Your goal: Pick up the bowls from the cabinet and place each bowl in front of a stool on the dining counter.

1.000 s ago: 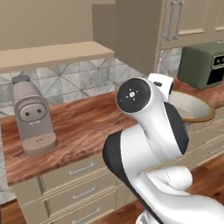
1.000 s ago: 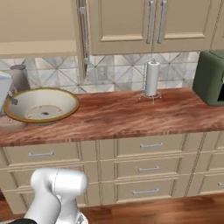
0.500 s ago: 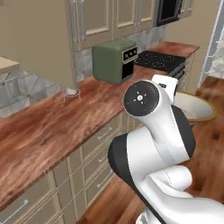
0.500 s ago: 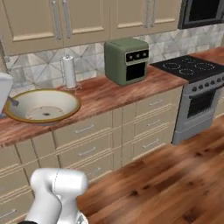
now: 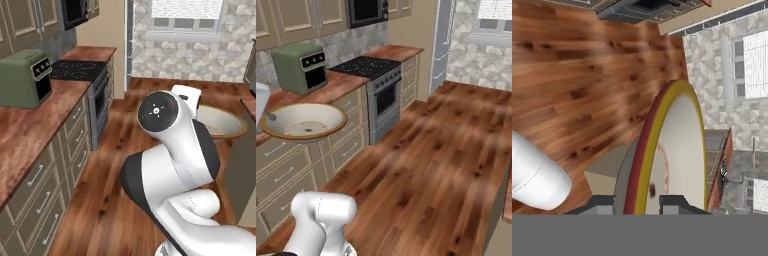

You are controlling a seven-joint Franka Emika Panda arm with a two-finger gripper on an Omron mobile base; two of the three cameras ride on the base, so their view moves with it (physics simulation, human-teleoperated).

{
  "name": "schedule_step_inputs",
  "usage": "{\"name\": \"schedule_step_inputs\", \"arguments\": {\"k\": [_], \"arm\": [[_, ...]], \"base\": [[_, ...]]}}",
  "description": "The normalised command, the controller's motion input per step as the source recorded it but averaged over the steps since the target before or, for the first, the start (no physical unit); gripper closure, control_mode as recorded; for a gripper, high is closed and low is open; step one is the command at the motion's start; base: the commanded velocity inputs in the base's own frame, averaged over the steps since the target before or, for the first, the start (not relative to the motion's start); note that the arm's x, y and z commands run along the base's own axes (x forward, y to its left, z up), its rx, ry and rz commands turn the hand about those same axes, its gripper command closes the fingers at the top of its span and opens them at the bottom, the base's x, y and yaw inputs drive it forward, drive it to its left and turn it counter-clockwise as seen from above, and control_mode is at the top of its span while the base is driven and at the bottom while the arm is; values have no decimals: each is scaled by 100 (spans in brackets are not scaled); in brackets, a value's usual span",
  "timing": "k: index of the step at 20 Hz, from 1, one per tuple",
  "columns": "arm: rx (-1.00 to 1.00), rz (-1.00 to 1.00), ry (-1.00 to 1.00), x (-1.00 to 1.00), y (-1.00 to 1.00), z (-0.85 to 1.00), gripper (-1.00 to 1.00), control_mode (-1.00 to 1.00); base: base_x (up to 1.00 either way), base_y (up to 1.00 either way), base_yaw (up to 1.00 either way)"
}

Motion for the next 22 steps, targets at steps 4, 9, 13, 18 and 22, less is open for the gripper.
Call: {"name": "schedule_step_inputs", "arguments": {"k": [4,9,13,18,22], "arm": [[0,0,0,0,0,0,100,100],[0,0,0,0,0,0,100,100],[0,0,0,0,0,0,100,100],[0,0,0,0,0,0,100,100],[0,0,0,0,0,0,100,100]], "base": [[-49,-46,-69],[-40,-64,-56],[-26,-68,-40],[-1,-94,-18],[0,-100,2]]}}
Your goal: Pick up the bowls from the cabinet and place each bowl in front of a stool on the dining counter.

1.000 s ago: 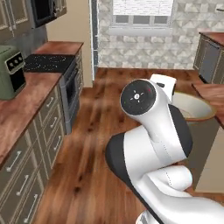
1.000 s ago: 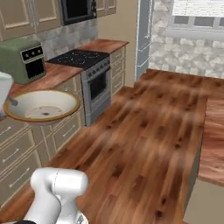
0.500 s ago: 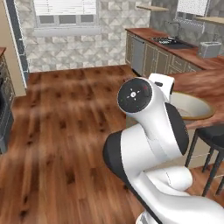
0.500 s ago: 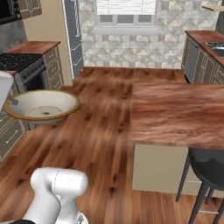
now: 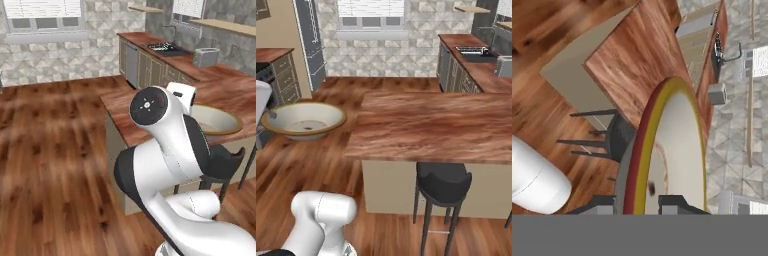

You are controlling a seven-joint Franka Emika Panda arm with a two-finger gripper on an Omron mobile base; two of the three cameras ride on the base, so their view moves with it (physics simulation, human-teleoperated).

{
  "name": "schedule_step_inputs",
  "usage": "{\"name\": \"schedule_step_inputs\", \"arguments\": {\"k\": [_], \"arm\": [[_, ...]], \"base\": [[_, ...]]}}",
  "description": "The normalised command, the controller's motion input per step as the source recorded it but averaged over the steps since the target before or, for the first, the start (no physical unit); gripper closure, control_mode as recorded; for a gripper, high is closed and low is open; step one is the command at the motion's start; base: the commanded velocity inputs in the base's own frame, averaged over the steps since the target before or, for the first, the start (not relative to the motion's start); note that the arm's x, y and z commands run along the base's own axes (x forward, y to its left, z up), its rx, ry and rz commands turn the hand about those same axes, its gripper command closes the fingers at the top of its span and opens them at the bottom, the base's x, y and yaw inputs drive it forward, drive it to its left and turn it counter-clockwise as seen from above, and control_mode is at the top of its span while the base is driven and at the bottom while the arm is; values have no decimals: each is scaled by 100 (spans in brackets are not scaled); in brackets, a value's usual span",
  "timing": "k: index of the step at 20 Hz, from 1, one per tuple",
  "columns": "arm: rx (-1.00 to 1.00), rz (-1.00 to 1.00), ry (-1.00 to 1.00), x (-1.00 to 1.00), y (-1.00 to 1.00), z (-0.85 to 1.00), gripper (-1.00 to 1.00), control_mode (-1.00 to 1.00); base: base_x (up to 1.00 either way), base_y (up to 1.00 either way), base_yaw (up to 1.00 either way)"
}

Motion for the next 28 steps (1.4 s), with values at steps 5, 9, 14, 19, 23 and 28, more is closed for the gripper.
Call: {"name": "schedule_step_inputs", "arguments": {"k": [5,9,14,19,23,28], "arm": [[0,0,0,0,0,0,100,100],[0,0,0,0,0,0,100,100],[0,0,0,0,0,0,100,100],[0,0,0,0,0,0,100,100],[0,0,0,0,0,0,100,100],[0,0,0,0,0,0,100,100]], "base": [[0,-100,10],[2,-100,15],[11,-96,23],[0,-9,12],[34,0,0],[57,-5,-1]]}}
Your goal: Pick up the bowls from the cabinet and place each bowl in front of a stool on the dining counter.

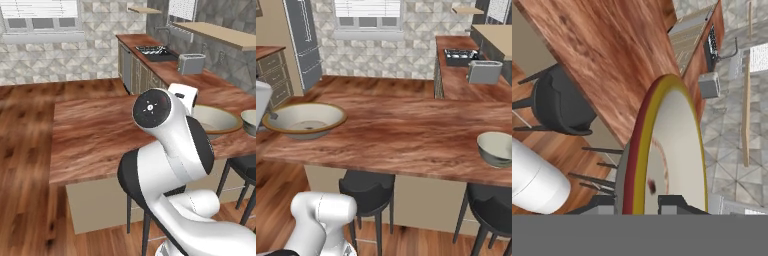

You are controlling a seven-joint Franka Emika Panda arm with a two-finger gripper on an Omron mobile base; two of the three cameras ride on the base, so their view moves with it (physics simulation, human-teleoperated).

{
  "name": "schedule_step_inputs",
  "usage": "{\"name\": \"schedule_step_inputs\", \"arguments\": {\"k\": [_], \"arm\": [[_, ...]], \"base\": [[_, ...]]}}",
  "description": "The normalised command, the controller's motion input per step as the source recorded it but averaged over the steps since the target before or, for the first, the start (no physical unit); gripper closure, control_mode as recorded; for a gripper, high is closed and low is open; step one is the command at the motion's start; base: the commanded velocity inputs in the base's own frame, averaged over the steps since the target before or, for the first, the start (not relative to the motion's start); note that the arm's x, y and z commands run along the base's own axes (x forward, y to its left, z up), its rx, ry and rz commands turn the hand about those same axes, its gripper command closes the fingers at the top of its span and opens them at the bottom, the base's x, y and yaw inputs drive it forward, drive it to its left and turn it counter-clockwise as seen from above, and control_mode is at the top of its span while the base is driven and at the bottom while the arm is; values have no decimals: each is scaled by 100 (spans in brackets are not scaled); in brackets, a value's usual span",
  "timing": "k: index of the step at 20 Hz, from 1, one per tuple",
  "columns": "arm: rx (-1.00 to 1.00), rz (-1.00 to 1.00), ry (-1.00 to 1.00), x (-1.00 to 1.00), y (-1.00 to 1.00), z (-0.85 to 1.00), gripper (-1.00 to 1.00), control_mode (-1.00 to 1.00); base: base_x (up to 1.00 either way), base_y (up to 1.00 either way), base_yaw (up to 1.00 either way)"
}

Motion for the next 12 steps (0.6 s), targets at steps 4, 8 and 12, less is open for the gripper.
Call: {"name": "schedule_step_inputs", "arguments": {"k": [4,8,12], "arm": [[0,0,0,0,0,0,100,100],[0,0,0,0,0,0,100,100],[0,0,0,0,0,0,100,100]], "base": [[47,-3,-1],[9,-1,0],[1,0,0]]}}
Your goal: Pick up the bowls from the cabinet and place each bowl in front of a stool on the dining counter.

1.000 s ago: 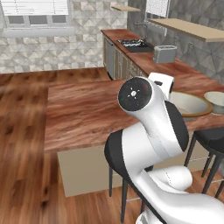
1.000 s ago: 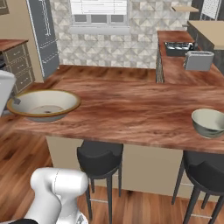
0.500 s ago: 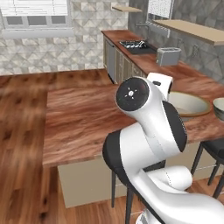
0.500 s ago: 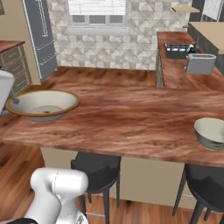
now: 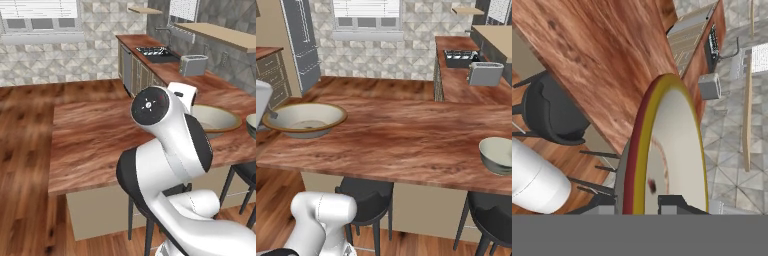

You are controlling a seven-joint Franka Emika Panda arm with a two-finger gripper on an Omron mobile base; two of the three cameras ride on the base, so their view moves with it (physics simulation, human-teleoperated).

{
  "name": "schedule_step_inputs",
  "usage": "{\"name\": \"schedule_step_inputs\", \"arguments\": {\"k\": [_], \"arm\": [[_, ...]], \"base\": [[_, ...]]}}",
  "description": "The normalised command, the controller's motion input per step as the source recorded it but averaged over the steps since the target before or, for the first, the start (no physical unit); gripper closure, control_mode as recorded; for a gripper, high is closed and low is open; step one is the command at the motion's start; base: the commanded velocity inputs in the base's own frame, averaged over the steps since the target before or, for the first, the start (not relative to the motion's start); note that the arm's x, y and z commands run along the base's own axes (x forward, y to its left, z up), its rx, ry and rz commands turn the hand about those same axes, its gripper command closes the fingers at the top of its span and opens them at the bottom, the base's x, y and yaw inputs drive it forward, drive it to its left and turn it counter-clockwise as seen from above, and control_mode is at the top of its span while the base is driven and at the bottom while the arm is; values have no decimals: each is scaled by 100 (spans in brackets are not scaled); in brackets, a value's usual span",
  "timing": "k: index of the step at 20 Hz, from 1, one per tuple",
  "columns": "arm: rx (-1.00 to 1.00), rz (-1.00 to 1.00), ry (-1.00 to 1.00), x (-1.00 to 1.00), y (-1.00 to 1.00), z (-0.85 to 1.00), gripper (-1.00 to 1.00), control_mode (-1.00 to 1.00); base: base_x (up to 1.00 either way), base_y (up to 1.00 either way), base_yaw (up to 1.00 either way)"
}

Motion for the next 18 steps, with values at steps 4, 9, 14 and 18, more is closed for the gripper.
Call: {"name": "schedule_step_inputs", "arguments": {"k": [4,9,14,18], "arm": [[0,0,0,0,0,0,100,100],[2,-1,-1,23,0,-3,100,-100],[15,-4,-3,48,0,-17,100,-100],[13,-15,-1,71,0,-35,100,-100]], "base": [[1,0,0],[7,0,0],[0,0,0],[0,0,0]]}}
